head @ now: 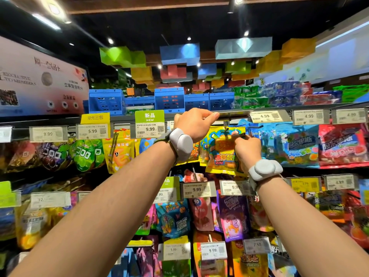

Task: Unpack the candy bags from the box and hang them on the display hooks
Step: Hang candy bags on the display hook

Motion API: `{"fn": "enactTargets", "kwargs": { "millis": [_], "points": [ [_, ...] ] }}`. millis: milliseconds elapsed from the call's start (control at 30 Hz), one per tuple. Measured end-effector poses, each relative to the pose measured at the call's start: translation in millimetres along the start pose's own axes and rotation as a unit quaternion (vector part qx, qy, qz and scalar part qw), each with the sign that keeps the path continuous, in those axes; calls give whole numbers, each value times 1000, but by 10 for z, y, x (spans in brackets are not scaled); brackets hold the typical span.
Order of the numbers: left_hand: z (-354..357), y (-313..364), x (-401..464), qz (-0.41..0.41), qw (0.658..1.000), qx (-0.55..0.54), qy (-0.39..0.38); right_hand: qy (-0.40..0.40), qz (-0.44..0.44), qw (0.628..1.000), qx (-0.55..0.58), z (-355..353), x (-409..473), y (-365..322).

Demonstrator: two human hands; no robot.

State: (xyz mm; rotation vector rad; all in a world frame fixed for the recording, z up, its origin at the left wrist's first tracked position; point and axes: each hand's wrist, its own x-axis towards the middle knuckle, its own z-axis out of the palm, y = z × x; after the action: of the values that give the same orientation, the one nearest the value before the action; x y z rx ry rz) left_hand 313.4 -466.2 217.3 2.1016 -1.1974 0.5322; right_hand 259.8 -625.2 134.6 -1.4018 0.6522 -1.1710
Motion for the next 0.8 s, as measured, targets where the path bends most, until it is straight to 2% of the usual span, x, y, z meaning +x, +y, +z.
{"fn": "enactTargets", "kwargs": {
  "millis": [133, 233, 367, 500, 600, 700, 800],
  "points": [
    [-21, -5, -1, -3, 1000, -5, 0, 1, -21, 999, -42, 57, 33, -11],
    [-13, -10, -17, -3, 1000, -1, -2, -2, -35, 984, -172, 87, 65, -25],
    [-25, -32, -12, 1, 1000, 6, -5, -34, -18, 969, -245, 117, 125, -22],
    [-49, -63, 13, 2, 1000, 4, -19, -41, -17, 968, -247, 80, 80, -24],
    [-37, -71, 24, 8, 1000, 2, -19, 1, -22, 968, -250, 50, 12, 5],
    [-21, -112, 20, 29, 999, 19, -19, 37, -27, 984, -169, -49, -71, 66],
    [-38, -157, -5, 69, 995, 68, -29, 50, -45, 980, -187, -199, -168, 72]
  ]
}}
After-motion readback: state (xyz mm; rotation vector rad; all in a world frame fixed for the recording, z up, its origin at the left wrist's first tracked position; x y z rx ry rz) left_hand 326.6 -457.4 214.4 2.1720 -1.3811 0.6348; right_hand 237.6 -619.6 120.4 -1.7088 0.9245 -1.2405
